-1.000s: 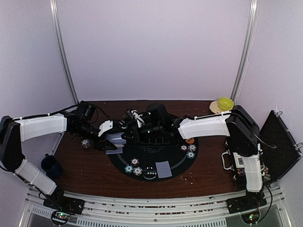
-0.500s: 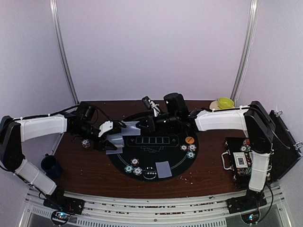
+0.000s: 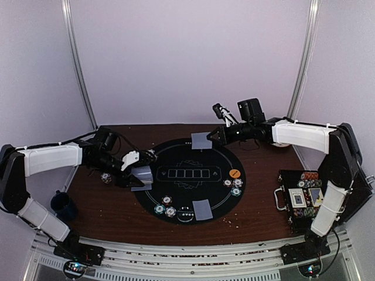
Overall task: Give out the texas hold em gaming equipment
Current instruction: Distribute the poker card in the big blind area.
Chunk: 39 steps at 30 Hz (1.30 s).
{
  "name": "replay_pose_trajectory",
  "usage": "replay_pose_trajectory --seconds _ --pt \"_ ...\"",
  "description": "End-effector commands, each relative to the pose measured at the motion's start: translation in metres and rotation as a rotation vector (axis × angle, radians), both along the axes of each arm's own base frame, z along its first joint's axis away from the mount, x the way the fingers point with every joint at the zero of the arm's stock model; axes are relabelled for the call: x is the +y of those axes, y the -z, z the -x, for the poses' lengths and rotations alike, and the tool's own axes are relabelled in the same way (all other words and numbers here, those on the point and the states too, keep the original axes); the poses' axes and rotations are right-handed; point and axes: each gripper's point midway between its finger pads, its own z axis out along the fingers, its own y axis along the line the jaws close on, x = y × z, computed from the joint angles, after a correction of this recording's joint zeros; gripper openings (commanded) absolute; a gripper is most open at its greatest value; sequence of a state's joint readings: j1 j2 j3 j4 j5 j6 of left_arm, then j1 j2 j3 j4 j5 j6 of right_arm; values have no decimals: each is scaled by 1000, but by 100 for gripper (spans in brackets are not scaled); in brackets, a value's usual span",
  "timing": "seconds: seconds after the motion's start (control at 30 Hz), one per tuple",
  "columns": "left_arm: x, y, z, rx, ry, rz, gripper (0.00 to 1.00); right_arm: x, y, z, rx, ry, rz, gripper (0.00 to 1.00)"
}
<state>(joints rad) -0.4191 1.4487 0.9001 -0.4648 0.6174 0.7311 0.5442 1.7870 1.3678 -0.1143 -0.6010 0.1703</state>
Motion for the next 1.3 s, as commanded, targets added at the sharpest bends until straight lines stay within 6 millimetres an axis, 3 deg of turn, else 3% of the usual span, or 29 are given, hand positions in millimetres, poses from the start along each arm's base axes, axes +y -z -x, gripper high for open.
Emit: replay_pose_trajectory --seconds 0.0,0.23,0.43,0.63,0.9,1.27 --pt "-3 -10 2 -40 12 31 46 -37 17 -12 6 40 116 0" --pt "0 -8 6 -43 12 29 46 -86 60 -37 120 104 156 0" --pt "-1 -7 6 -40 13 29 46 -115 97 -39 217 91 189 0" --pt "-1 -3 6 -28 12 23 46 -125 126 -40 280 81 227 0" --pt "0 0 6 -28 10 17 46 -146 158 -55 328 131 318 0" --pt "1 4 5 -26 4 6 47 -157 170 -78 306 179 387 3"
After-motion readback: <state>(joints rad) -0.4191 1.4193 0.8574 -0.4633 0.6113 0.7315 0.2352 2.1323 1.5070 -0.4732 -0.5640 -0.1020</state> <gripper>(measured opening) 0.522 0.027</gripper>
